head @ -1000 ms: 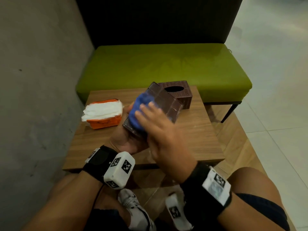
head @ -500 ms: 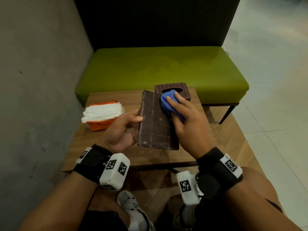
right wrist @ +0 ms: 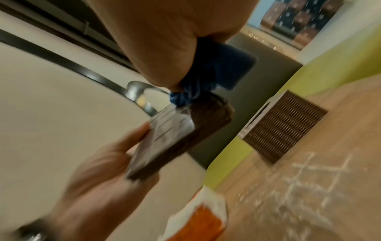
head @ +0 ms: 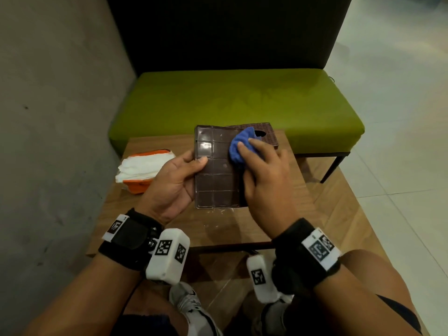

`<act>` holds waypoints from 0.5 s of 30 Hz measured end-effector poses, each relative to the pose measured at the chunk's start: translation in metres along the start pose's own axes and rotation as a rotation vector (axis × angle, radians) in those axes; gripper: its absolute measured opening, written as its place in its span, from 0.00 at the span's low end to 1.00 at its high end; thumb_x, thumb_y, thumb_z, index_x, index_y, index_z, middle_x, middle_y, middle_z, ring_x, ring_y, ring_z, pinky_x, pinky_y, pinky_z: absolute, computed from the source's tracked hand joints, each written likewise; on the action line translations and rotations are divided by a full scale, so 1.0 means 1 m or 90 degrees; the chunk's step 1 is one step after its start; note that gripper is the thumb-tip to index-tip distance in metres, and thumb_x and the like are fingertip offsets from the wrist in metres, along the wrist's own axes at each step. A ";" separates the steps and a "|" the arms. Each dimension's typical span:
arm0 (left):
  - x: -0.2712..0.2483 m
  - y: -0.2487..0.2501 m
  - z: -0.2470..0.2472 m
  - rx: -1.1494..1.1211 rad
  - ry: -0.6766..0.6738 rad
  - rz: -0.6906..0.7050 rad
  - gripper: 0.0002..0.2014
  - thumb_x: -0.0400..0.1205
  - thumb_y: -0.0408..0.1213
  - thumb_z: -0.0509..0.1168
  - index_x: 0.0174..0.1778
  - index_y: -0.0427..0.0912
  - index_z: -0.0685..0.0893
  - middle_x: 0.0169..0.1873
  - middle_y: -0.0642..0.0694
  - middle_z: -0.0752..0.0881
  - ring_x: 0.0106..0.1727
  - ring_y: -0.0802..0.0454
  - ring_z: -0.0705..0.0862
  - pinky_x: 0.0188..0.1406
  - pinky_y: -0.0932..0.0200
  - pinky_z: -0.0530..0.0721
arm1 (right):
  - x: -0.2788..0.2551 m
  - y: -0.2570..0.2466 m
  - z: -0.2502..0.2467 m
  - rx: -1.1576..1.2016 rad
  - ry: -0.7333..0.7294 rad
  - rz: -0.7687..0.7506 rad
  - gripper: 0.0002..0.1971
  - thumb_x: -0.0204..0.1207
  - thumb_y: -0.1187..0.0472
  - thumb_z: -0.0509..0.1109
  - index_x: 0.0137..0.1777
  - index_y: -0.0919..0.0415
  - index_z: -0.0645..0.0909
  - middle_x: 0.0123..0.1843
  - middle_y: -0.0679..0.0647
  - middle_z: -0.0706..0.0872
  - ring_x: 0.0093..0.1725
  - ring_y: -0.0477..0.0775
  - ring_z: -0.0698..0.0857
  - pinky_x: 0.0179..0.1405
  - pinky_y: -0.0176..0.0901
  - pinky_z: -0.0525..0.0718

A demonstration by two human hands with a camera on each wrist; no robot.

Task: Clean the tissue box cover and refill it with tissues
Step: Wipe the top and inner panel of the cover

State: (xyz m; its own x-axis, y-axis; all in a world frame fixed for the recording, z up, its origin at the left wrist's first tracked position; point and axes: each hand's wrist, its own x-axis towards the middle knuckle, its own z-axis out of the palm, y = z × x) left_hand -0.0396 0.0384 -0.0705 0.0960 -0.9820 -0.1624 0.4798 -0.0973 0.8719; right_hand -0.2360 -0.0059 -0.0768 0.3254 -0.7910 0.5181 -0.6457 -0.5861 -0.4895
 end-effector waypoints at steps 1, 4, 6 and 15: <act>0.001 0.001 -0.001 -0.014 0.007 0.007 0.23 0.88 0.31 0.62 0.80 0.30 0.78 0.66 0.31 0.90 0.60 0.42 0.93 0.67 0.42 0.90 | -0.006 -0.008 0.000 -0.014 -0.025 -0.023 0.24 0.81 0.67 0.66 0.78 0.57 0.81 0.77 0.58 0.79 0.62 0.60 0.75 0.57 0.46 0.77; 0.002 0.004 -0.005 -0.035 0.013 0.019 0.20 0.89 0.34 0.60 0.77 0.34 0.81 0.66 0.33 0.91 0.61 0.42 0.94 0.64 0.43 0.92 | -0.027 -0.012 -0.003 -0.041 -0.121 -0.129 0.25 0.82 0.66 0.65 0.79 0.56 0.80 0.77 0.58 0.78 0.62 0.59 0.75 0.54 0.47 0.81; 0.000 -0.002 -0.007 -0.034 0.000 0.001 0.21 0.90 0.34 0.60 0.79 0.34 0.80 0.71 0.30 0.87 0.65 0.40 0.92 0.67 0.40 0.91 | -0.015 0.003 -0.005 -0.037 -0.092 -0.114 0.23 0.81 0.65 0.66 0.77 0.56 0.82 0.74 0.58 0.79 0.61 0.60 0.75 0.55 0.50 0.81; 0.003 -0.011 0.006 -0.034 -0.108 -0.006 0.24 0.90 0.26 0.58 0.85 0.34 0.74 0.77 0.30 0.83 0.75 0.38 0.86 0.75 0.44 0.86 | 0.015 -0.009 -0.005 -0.005 -0.045 -0.124 0.23 0.81 0.66 0.68 0.76 0.57 0.83 0.70 0.61 0.80 0.61 0.62 0.76 0.58 0.52 0.78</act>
State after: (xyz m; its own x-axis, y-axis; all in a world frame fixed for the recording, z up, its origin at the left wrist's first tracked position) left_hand -0.0501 0.0358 -0.0776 -0.0554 -0.9948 -0.0859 0.5266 -0.1022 0.8440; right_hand -0.2295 -0.0115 -0.0612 0.4916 -0.6738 0.5517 -0.5709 -0.7278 -0.3800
